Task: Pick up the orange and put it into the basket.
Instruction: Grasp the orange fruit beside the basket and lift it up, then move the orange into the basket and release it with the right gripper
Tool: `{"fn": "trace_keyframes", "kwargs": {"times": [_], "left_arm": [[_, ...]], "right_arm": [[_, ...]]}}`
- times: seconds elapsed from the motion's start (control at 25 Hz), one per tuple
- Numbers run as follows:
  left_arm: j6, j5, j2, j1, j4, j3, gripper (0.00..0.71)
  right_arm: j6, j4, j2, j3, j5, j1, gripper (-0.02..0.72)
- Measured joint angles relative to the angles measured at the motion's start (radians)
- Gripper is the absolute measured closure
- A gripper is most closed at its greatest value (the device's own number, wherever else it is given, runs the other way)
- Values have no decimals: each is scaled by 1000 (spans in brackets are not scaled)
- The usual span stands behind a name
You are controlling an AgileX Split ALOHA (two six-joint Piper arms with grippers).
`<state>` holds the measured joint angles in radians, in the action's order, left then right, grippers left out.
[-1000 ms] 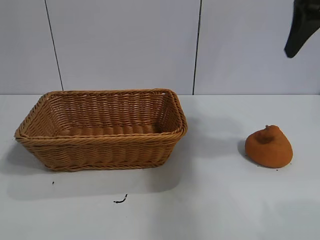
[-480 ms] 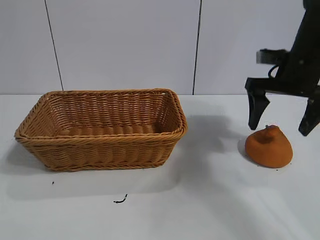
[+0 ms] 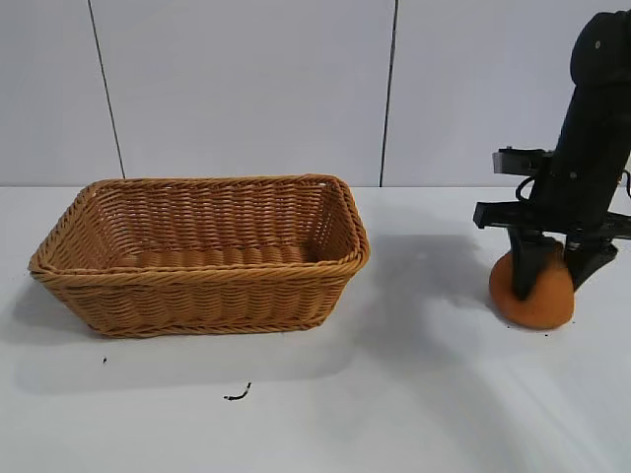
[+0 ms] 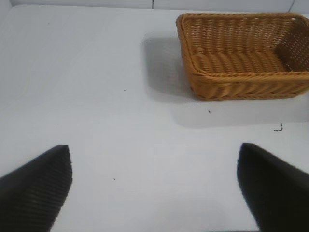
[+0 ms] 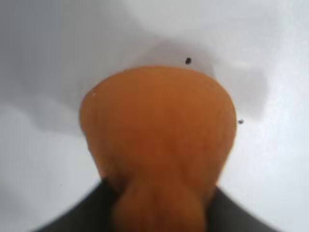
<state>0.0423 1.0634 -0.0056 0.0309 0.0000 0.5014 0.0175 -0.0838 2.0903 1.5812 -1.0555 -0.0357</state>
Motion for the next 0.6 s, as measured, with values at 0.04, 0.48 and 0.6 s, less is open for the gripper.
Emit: {"fn": "trace_keyframes", "kwargs": {"times": [0.04,0.48,0.6], "left_arm": [[0,0,0,0,0,0,44],[0,0,0,0,0,0,44],[0,0,0,0,0,0,44]], "right_arm": [[1,0,-11,44,-23,0,658],[-1,30,-30,387,-160,-145,658],[-4,31,-30,397,-158,-238,658]]}}
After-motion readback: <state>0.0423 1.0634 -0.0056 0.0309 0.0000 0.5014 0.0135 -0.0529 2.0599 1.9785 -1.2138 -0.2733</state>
